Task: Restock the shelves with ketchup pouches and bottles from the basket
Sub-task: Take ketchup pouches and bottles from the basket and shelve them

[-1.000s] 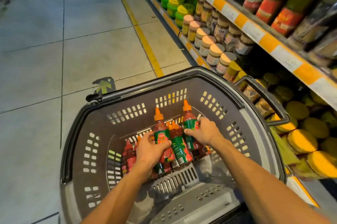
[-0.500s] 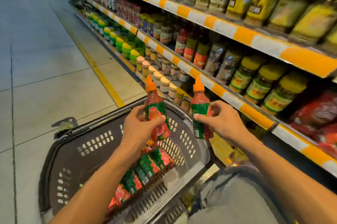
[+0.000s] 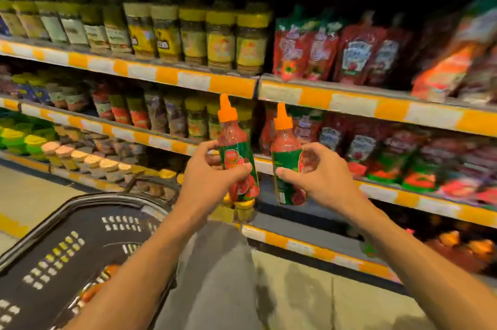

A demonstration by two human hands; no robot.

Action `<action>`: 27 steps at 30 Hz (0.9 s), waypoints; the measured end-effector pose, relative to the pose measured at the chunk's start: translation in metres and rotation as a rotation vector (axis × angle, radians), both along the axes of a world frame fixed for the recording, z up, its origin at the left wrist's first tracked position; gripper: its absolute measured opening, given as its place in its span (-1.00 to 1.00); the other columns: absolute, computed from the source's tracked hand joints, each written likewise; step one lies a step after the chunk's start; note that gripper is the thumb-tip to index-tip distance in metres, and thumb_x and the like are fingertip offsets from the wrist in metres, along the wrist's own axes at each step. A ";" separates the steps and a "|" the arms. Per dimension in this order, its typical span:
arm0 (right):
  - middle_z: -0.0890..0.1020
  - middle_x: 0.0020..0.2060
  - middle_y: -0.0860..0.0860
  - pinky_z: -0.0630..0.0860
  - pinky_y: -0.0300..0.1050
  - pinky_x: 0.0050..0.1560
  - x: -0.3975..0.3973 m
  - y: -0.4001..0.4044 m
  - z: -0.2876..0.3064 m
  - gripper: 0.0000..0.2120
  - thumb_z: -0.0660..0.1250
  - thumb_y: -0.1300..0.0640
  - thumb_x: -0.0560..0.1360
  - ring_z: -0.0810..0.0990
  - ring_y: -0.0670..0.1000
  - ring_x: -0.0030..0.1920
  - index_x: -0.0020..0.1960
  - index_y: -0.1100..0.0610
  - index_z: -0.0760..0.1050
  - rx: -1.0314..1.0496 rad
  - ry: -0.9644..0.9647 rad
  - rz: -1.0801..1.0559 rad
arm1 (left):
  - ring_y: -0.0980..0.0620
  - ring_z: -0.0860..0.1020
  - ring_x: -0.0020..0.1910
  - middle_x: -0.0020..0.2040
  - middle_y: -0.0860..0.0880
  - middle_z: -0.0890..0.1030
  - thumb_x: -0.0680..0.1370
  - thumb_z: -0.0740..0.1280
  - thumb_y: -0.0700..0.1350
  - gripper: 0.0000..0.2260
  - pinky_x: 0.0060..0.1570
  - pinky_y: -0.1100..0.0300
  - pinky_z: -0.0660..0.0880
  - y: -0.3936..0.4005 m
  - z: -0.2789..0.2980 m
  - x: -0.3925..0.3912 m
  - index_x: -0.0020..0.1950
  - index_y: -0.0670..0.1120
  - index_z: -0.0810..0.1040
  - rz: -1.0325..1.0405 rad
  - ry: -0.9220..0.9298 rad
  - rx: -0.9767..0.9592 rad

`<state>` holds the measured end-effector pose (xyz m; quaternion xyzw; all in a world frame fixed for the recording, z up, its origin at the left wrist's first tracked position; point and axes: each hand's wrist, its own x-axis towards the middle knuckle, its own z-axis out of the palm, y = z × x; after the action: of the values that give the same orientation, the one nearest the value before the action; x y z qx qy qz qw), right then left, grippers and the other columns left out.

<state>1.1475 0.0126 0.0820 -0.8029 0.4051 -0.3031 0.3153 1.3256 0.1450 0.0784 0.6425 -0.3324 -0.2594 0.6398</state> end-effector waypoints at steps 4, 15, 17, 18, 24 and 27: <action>0.51 -0.12 -0.23 0.39 -0.34 -0.26 -0.064 -0.016 -0.025 -0.48 0.58 -0.24 0.30 0.51 -0.21 -0.22 0.10 -0.08 0.42 0.059 0.009 -0.151 | 0.17 0.68 -0.17 -0.03 0.00 0.69 0.36 0.60 -0.21 -0.54 -0.18 0.27 0.62 -0.044 -0.021 -0.052 0.17 0.04 0.54 -0.153 -0.043 0.077; 0.57 -0.20 -0.18 0.46 -0.26 -0.28 -0.183 -0.027 -0.161 -0.53 0.60 -0.20 0.25 0.56 -0.19 -0.21 -0.01 -0.02 0.49 0.264 0.031 -0.502 | 0.19 0.62 -0.15 -0.11 0.12 0.64 0.34 0.55 -0.12 -0.64 -0.18 0.21 0.53 -0.122 -0.157 -0.154 -0.02 0.12 0.45 -0.407 -0.154 0.363; 0.56 -0.20 -0.19 0.42 -0.31 -0.28 -0.193 -0.031 -0.189 -0.54 0.60 -0.20 0.24 0.55 -0.22 -0.19 -0.04 -0.04 0.46 0.304 0.035 -0.538 | 0.21 0.61 -0.18 -0.13 0.13 0.63 0.29 0.55 -0.08 -0.63 -0.20 0.21 0.52 -0.133 -0.181 -0.163 -0.04 0.11 0.44 -0.411 -0.181 0.398; 0.56 -0.19 -0.18 0.43 -0.29 -0.27 -0.196 -0.033 -0.201 -0.54 0.59 -0.20 0.24 0.54 -0.21 -0.18 -0.06 -0.05 0.43 0.332 0.031 -0.548 | 0.24 0.60 -0.20 -0.14 0.13 0.62 0.28 0.55 -0.07 -0.62 -0.21 0.22 0.51 -0.139 -0.192 -0.167 -0.05 0.11 0.43 -0.418 -0.197 0.413; 0.61 -0.21 -0.11 0.52 -0.20 -0.33 -0.200 -0.059 -0.259 -0.55 0.58 -0.20 0.24 0.63 -0.14 -0.25 -0.10 -0.08 0.39 0.457 0.021 -0.589 | 0.38 0.54 -0.25 -0.15 0.24 0.56 0.29 0.57 -0.08 -0.54 -0.33 0.46 0.37 -0.182 -0.244 -0.178 0.07 0.12 0.42 -0.440 -0.301 0.446; 0.61 -0.10 -0.04 0.66 -0.02 -0.26 -0.193 -0.079 -0.284 -0.53 0.59 -0.14 0.24 0.67 -0.05 -0.17 0.00 -0.05 0.43 0.502 -0.025 -0.579 | 0.38 0.55 -0.21 -0.16 0.27 0.54 0.29 0.58 -0.07 -0.52 -0.36 0.52 0.39 -0.209 -0.265 -0.175 0.09 0.12 0.43 -0.443 -0.350 0.437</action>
<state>0.9541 -0.0664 -0.2019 -0.5494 0.6730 -0.2808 0.4081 1.1502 -0.0639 -0.1867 0.7113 -0.5049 -0.3429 0.3486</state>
